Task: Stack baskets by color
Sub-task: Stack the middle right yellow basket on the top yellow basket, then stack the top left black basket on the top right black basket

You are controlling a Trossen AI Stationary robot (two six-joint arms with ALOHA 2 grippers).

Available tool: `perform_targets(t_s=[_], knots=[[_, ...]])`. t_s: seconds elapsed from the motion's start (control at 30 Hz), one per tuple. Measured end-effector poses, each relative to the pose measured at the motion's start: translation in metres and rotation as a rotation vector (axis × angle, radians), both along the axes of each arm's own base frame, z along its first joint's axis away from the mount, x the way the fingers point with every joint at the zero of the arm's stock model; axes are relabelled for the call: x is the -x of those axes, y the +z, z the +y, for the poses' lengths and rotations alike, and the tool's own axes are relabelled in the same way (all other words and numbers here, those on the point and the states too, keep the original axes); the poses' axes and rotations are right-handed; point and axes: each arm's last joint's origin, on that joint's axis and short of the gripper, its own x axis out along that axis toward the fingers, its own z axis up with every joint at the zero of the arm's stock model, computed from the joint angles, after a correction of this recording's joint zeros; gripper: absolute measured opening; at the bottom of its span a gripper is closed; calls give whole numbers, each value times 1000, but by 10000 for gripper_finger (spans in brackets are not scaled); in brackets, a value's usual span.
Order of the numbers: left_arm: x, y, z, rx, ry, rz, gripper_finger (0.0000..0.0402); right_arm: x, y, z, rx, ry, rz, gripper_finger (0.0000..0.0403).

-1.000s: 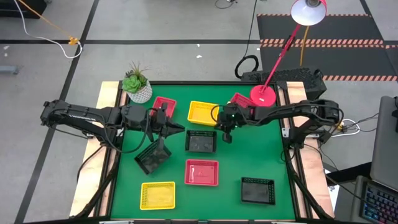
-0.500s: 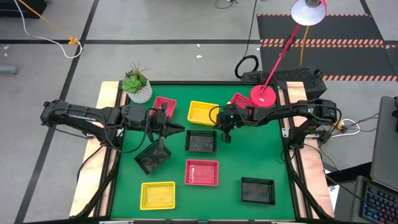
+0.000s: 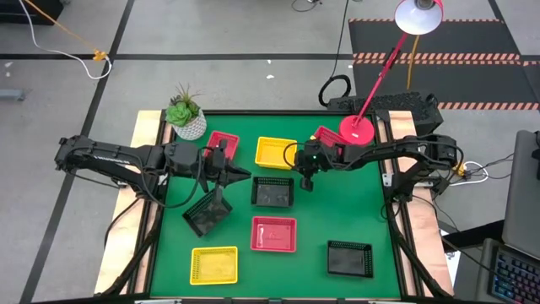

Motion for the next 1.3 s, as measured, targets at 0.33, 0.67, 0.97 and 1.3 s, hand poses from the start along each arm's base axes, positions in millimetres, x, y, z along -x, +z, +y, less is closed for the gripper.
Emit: perform_targets(t_s=[0.33, 0.67, 0.97, 1.3], knots=[[0, -1, 0, -7, -2, 15, 35, 2, 9, 4, -12, -2, -23, 2], [1, -5, 0, -2, 1, 52, 35, 31, 54, 36, -73, 21, -67, 2], [5, -15, 4, 32, 131, 166, 35, 67, 79, 71, -51, -14, -30, 2], [28, -23, 12, -15, 249, 516, 37, 82, 93, 86, -44, 46, -86, 2]])
